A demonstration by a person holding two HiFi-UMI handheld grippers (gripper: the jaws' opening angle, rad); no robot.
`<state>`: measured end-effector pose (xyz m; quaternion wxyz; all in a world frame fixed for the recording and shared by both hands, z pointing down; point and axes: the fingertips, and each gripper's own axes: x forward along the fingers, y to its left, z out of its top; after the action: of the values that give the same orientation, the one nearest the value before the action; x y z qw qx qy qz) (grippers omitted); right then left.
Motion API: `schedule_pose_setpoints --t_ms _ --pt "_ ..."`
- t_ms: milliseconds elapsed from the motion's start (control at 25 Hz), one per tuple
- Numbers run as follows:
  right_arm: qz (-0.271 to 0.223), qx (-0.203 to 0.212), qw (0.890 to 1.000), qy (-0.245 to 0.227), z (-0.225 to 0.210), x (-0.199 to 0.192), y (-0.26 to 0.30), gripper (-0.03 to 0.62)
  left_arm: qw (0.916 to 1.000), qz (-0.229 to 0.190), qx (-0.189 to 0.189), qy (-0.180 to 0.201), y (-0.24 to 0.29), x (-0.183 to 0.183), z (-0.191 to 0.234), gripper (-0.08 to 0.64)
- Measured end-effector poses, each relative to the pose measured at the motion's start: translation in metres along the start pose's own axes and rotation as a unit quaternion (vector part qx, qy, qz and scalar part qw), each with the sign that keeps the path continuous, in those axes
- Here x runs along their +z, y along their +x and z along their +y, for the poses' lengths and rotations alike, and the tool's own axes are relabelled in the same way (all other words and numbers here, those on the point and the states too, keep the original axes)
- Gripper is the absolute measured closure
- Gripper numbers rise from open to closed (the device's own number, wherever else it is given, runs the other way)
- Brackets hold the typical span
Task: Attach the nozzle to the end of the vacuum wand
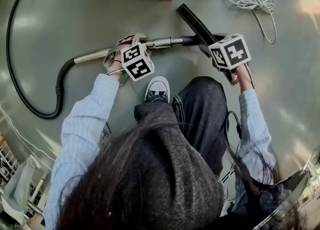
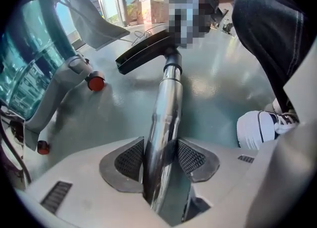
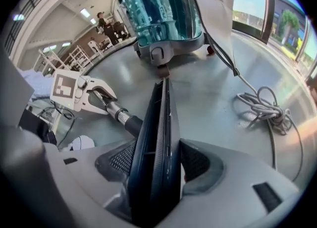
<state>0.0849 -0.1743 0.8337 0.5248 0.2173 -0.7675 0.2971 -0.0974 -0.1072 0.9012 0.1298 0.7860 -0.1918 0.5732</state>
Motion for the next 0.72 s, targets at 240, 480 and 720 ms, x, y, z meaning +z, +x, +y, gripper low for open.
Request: schedule_pose_setpoints --t_ms 240,480,720 --pt "-0.032 -0.062 0.996 -0.051 0.000 -0.006 -0.006 0.344 0.9972 -0.004 0.050 -0.056 -0.007 -0.004 0.007 0.357" --pt "-0.044 -0.079 0.990 -0.104 0.006 -0.012 -0.031 0.344 0.9915 0.008 0.113 -0.063 -0.042 -0.020 0.008 0.357" --pt "-0.159 -0.029 0.986 -0.031 0.017 0.007 -0.065 0.344 0.9721 -0.064 0.121 -0.190 -0.080 -0.028 0.016 0.359"
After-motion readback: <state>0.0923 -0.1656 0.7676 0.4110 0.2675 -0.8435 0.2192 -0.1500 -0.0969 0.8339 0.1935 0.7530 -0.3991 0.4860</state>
